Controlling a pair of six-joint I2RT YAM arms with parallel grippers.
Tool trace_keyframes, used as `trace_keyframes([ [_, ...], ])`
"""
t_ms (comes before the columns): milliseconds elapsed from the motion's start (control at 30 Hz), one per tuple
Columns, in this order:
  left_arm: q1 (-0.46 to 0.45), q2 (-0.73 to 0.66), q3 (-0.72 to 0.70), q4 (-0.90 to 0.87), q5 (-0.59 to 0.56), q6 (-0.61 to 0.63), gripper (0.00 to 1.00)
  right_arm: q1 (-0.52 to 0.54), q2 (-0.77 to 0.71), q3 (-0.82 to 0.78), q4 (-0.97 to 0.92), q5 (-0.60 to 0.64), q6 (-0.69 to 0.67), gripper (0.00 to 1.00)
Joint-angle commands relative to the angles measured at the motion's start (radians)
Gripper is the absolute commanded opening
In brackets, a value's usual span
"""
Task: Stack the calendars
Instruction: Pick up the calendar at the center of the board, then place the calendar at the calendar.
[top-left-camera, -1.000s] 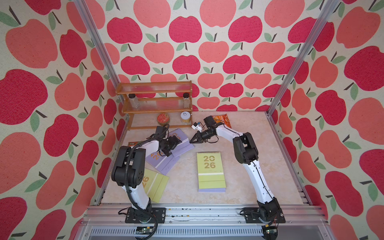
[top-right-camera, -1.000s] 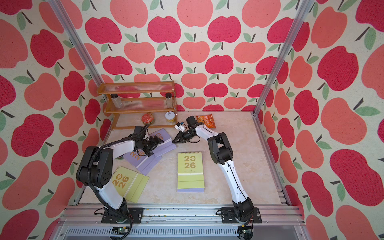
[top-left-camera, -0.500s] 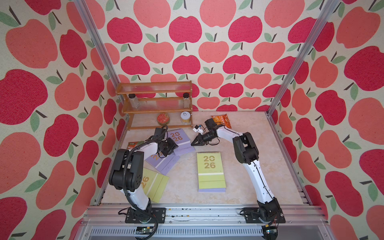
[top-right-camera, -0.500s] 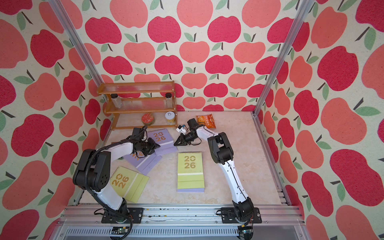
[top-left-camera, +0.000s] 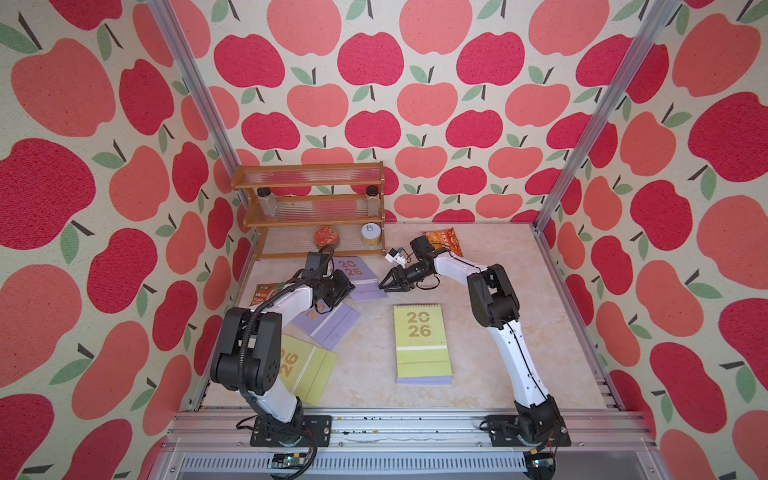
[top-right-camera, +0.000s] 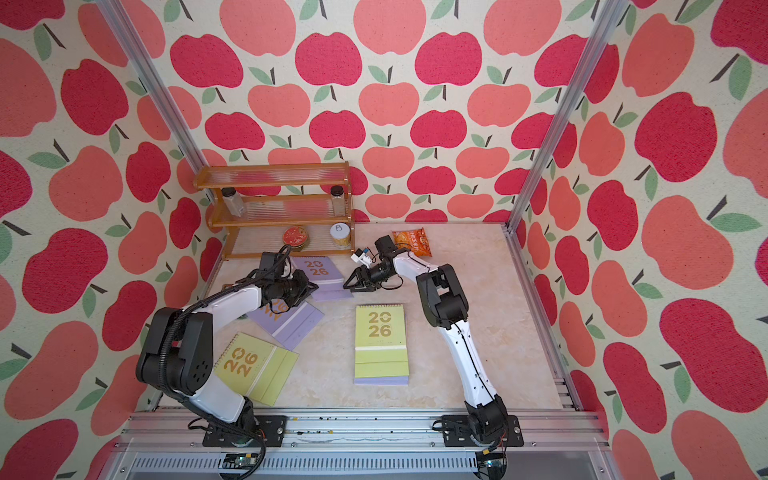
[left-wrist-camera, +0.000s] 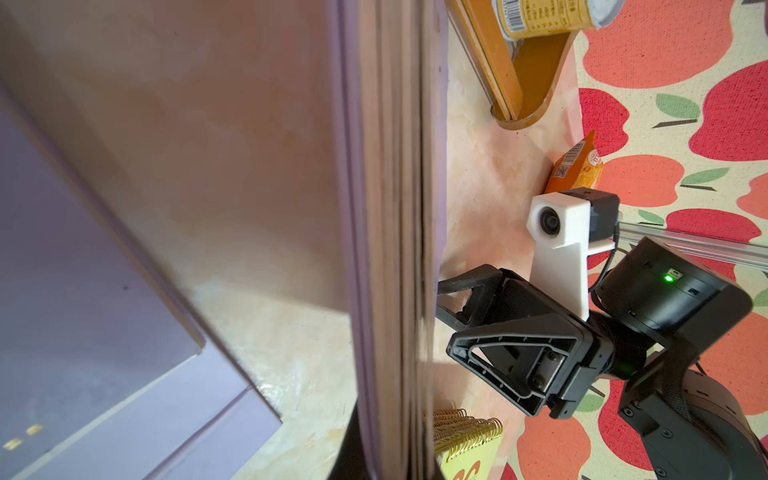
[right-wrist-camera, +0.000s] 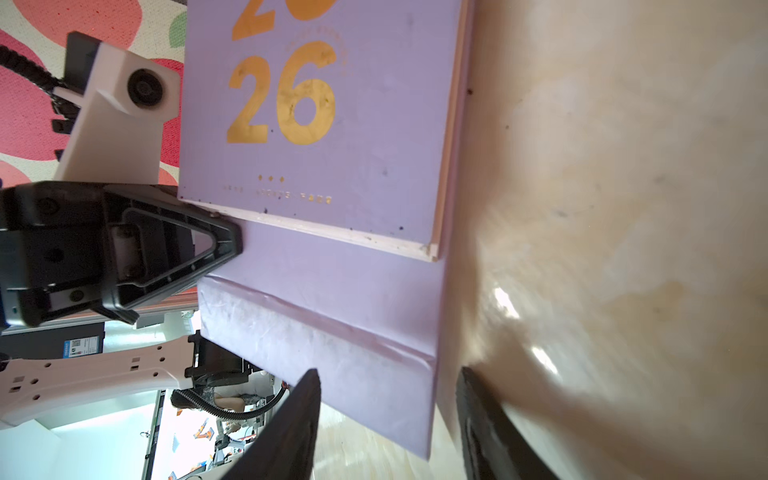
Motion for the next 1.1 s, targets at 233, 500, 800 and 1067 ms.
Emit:
trace_keyframes([
  [233, 0.007, -0.212, -0.039, -0.089, -0.037, 0.04, 0.0, -0.081, -0.14, -0.113, 0.214, -0.121, 0.152, 0.62],
  [500, 0.014, -0.359, -0.048, -0.119, -0.037, 0.131, 0.0, -0.114, -0.189, -0.245, 0.734, -0.219, 0.562, 0.67],
  [800, 0.046, -0.457, -0.076, -0.037, 0.076, 0.194, 0.0, -0.11, -0.108, -0.26, 1.604, -0.218, 1.278, 0.7],
  [1067, 0.037, -0.476, -0.099, 0.108, 0.207, 0.206, 0.0, -0.06, -0.205, -0.324, 1.429, -0.204, 1.073, 0.7],
])
